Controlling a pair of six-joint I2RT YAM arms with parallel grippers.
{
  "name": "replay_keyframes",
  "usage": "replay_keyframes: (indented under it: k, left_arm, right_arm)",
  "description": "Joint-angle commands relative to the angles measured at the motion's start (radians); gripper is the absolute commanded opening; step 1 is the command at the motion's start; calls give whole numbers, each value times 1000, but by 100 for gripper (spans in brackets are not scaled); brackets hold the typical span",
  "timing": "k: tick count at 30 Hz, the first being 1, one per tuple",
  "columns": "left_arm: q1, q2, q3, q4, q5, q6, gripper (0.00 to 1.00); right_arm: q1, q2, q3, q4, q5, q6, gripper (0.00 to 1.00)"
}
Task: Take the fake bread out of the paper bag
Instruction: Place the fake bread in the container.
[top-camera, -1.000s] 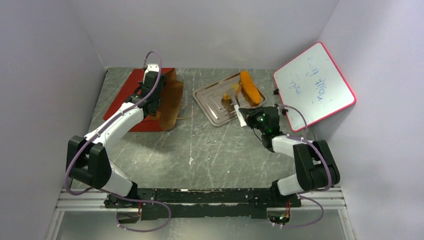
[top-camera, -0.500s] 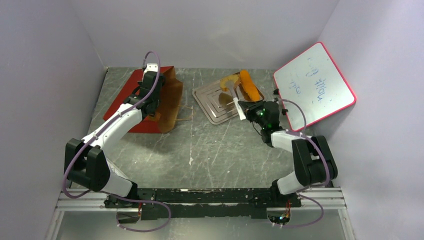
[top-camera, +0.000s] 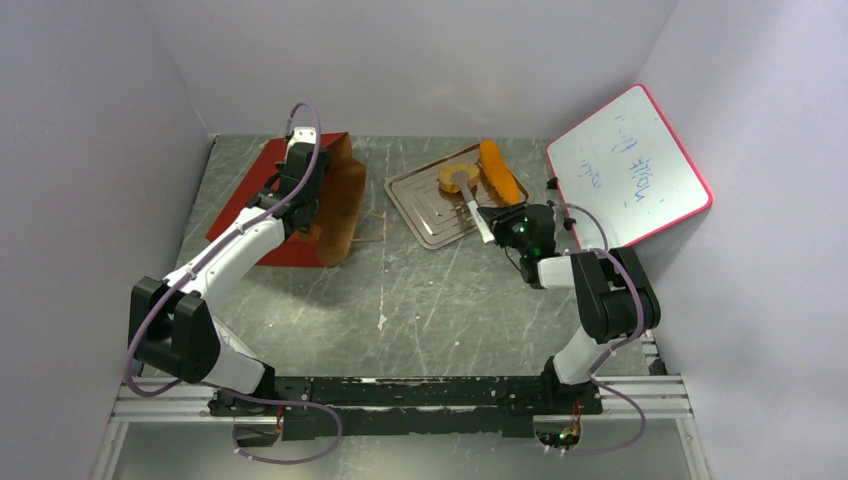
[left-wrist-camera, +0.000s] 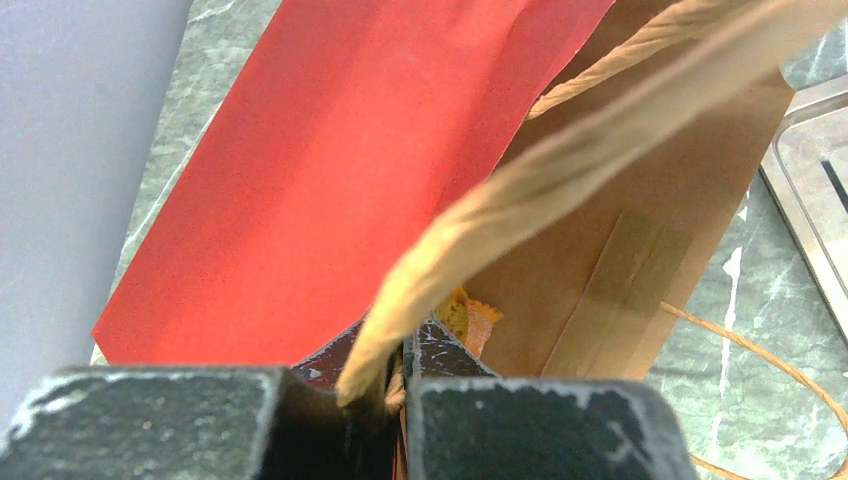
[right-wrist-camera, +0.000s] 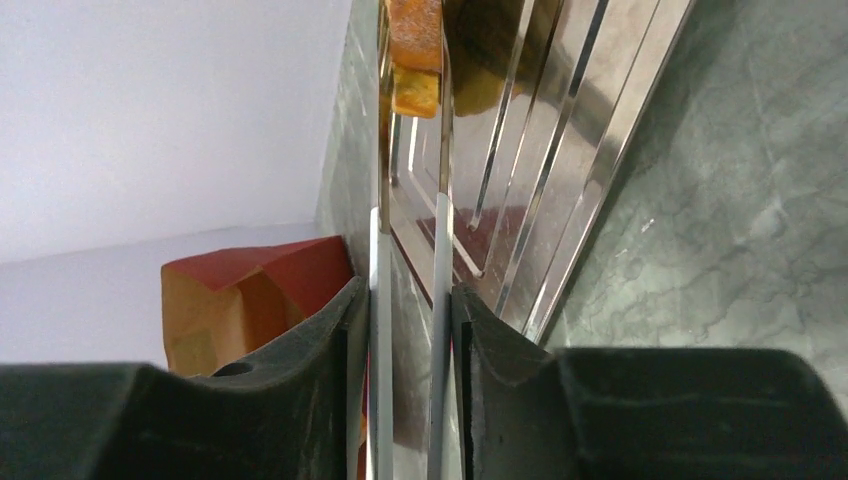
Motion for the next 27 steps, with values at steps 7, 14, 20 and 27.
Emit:
replay_keyframes:
  k: [7, 14, 20, 27]
  left_arm:
    - [-19, -33, 10, 8, 15, -7, 7]
    - [-21, -28, 26, 4, 15, -3, 7]
    - [-21, -22, 30, 5, 16, 0, 7]
    - [-21, -24, 23, 5, 15, -5, 7]
  right_arm:
    - [-51, -57, -22, 2, -22, -36, 41]
    - [-67, -132, -42, -76, -27, -59, 41]
    - [-82, -240, -98, -131, -22, -74, 41]
    - [-87, -351, -137, -223, -22, -112, 41]
